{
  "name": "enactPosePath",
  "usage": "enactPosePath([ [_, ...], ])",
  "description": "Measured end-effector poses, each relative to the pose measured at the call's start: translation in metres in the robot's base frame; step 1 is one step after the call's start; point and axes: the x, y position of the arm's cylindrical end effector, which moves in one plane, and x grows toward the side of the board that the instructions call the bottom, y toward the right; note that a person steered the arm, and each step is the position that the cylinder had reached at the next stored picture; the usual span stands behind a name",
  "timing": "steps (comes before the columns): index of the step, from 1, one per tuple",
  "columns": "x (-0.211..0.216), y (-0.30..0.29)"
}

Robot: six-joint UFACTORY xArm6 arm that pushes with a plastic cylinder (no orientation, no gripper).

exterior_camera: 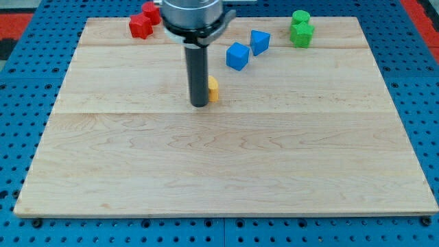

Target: Move the yellow heart towards blue cube

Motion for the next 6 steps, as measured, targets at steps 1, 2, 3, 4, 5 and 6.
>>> enactPosePath([
  [1, -0.001, -0.001],
  [2, -0.001, 0.011],
  [3, -0.001, 0.002],
  [4, -0.001, 0.007],
  [5, -0.031, 0.062],
  [6, -0.060, 0.115],
])
